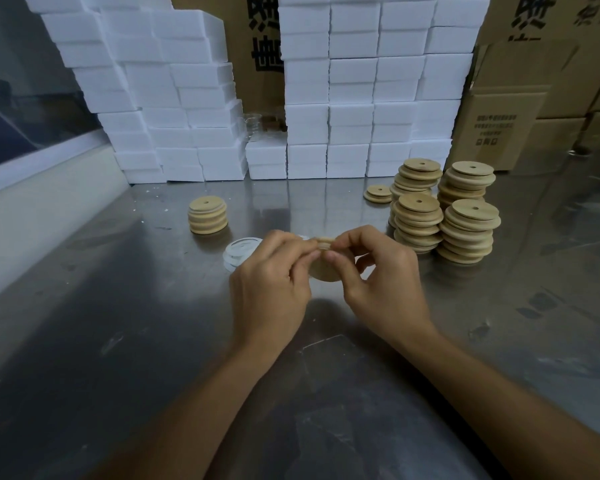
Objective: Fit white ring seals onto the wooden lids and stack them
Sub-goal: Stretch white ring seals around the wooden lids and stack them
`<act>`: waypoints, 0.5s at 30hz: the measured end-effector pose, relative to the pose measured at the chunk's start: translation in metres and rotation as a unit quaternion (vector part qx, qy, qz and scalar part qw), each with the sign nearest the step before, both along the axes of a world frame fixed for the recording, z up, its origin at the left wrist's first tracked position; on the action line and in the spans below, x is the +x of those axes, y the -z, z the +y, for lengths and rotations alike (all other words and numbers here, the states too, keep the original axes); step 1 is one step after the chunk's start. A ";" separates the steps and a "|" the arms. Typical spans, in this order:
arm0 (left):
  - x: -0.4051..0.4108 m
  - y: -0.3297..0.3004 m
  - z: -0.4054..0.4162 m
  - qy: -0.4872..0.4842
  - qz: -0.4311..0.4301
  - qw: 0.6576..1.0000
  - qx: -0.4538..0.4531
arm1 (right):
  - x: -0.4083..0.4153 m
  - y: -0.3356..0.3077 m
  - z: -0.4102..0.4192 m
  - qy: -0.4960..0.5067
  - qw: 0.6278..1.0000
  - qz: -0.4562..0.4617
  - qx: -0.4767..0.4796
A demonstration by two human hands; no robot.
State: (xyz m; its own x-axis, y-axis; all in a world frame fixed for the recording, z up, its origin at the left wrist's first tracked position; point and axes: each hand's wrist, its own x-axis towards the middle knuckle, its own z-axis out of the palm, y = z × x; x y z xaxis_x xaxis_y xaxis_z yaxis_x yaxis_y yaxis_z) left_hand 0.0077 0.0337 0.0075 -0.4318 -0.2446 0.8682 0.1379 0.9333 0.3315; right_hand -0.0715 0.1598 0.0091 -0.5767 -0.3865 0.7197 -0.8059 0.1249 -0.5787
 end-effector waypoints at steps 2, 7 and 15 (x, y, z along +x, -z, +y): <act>-0.002 0.001 0.000 0.007 -0.013 1.000 0.027 | 0.000 0.000 0.000 -0.002 1.000 -0.005 0.008; -0.007 0.006 -0.002 0.037 -0.029 0.990 0.130 | -0.001 0.001 0.000 -0.021 0.997 -0.064 0.024; -0.010 0.007 -0.003 0.067 -0.047 0.923 0.377 | 0.000 -0.001 0.001 -0.046 0.993 -0.111 0.011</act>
